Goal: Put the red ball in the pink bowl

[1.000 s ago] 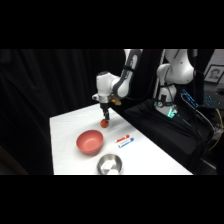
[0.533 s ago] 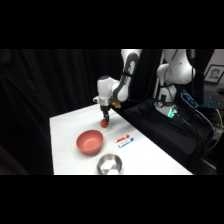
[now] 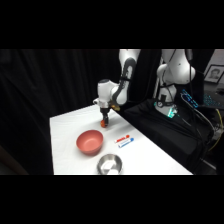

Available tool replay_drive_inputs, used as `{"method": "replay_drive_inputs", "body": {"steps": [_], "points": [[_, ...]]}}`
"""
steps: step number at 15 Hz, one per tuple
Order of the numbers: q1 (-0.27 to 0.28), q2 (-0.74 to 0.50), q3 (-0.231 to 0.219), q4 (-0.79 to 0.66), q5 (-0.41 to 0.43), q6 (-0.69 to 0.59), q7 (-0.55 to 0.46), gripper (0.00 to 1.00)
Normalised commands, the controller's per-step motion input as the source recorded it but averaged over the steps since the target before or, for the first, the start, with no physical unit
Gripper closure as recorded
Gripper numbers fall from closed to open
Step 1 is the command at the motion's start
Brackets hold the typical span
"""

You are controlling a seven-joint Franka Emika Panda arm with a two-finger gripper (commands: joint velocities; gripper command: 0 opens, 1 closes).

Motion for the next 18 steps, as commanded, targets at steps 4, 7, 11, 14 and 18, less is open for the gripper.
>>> {"method": "replay_drive_inputs", "body": {"steps": [4, 7, 11, 14, 18], "points": [[-0.094, 0.09, 0.055, 0.13, 0.09, 0.15, -0.08, 0.39], [-0.044, 0.08, 0.025, 0.12, 0.066, 0.1, -0.05, 0.64], [-0.023, 0.03, 0.008, 0.08, 0.042, 0.04, -0.04, 0.96], [0.023, -0.09, -0.021, 0.0, -0.009, -0.04, -0.06, 1.0], [0.132, -0.24, -0.126, -0.03, -0.117, -0.23, -0.02, 0.97]]}}
